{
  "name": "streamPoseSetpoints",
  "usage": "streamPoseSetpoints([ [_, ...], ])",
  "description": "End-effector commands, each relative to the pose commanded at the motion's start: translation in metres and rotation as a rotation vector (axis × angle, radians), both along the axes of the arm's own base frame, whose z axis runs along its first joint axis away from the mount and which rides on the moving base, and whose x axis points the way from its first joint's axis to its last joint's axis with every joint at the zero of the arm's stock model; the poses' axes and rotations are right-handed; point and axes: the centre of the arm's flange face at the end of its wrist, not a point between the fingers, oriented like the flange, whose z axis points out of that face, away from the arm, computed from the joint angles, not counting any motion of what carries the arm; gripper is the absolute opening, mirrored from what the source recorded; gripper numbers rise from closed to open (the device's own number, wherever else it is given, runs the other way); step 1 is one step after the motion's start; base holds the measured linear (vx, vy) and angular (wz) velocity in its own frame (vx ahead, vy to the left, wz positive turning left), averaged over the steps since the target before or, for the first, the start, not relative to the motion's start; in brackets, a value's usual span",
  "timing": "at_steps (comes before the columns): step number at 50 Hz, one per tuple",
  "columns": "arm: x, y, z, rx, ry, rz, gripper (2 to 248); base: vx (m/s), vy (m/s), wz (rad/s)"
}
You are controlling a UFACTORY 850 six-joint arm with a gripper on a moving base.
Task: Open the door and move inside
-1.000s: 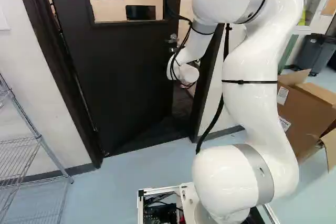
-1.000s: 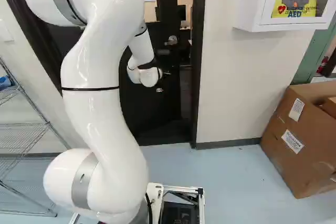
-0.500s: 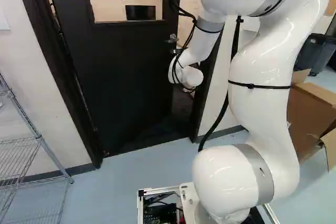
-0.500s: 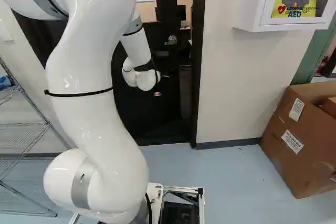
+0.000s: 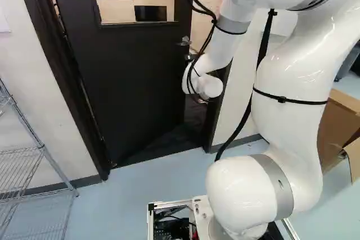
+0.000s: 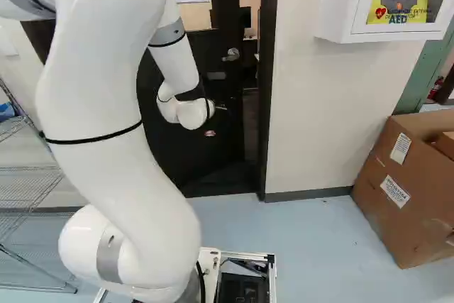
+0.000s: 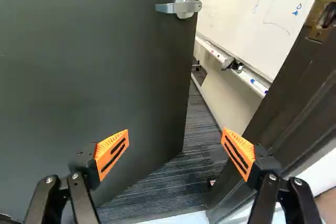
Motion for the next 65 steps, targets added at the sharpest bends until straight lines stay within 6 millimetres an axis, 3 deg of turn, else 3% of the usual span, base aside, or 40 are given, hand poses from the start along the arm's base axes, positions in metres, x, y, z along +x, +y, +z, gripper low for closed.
streamPoseSetpoints([
  [65, -0.134, -0.002, 0.000, 0.000, 0.014, -0.008, 247, 0.000, 0.000, 0.000],
])
